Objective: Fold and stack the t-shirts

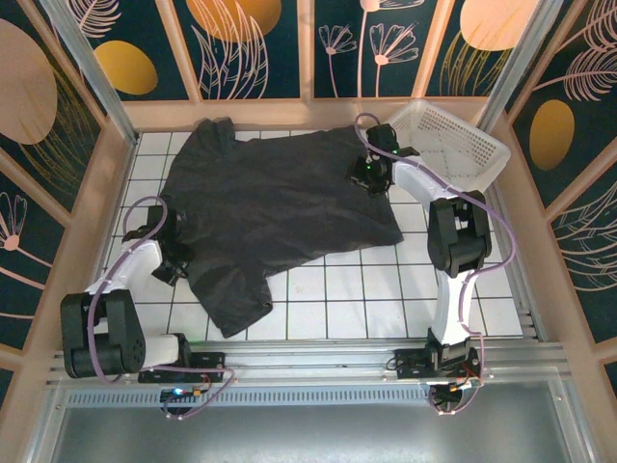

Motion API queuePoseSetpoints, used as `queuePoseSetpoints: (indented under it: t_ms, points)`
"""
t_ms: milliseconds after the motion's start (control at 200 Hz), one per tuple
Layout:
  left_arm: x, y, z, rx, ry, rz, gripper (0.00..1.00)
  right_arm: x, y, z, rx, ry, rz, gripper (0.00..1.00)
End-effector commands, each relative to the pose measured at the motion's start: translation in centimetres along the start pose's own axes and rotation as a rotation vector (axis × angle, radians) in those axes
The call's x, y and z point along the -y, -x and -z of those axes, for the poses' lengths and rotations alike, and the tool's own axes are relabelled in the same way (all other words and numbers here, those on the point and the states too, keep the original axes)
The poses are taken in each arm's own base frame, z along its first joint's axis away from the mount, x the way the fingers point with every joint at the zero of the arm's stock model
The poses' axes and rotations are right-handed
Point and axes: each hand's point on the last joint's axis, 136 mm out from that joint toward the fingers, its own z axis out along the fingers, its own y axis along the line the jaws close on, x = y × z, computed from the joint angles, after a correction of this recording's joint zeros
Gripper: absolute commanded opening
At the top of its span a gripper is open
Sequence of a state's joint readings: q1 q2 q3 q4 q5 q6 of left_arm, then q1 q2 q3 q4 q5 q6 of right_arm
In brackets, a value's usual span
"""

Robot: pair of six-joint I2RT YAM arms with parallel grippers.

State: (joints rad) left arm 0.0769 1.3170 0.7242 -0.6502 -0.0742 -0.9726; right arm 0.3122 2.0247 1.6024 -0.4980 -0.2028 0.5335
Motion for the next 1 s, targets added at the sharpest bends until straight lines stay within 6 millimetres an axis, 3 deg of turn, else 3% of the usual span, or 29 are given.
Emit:
queuePoseSetpoints:
  t_ms: [0, 115, 215, 395, 490, 581, 821, 996]
  points:
    - [-1.4, -0.8, 0.1, -0.019, 0.032, 0.016, 0.47, -0.8, 0.0, 1.4, 0.01, 0.029, 0.013, 0.43]
    - [-1.8, -0.3, 0.6, 0.023, 0.03, 0.034, 0.44, -2.0, -0.9, 1.2, -0.012, 0.058, 0.045, 0.43]
    - [-1.8, -0.5, 0.4, 0.02, 0.024, 0.029, 0.43, -4.7, -3.1, 0.6, -0.076, 0.154, 0.109, 0.42]
    - [-1.6, 0.1, 0.7, 0.046, 0.013, 0.028, 0.43, -10.7, -11.4, -1.1, -0.253, 0.287, 0.338, 0.39]
    - [-1.0, 0.3, 1.0, 0.055, -0.017, 0.034, 0.44, -11.1, -15.0, -2.6, -0.282, 0.197, 0.492, 0.43]
    - [-0.9, 0.2, 1.0, 0.054, -0.026, 0.036, 0.44, -11.1, -17.1, -3.4, -0.263, 0.12, 0.62, 0.45]
    - [-0.5, 0.1, 1.0, 0.042, -0.044, 0.038, 0.44, -10.9, -19.6, -4.5, -0.234, -0.004, 0.802, 0.5]
    - [-0.2, 0.3, 1.1, 0.045, -0.045, 0.022, 0.44, -10.1, -21.1, -4.5, -0.215, -0.099, 0.899, 0.46]
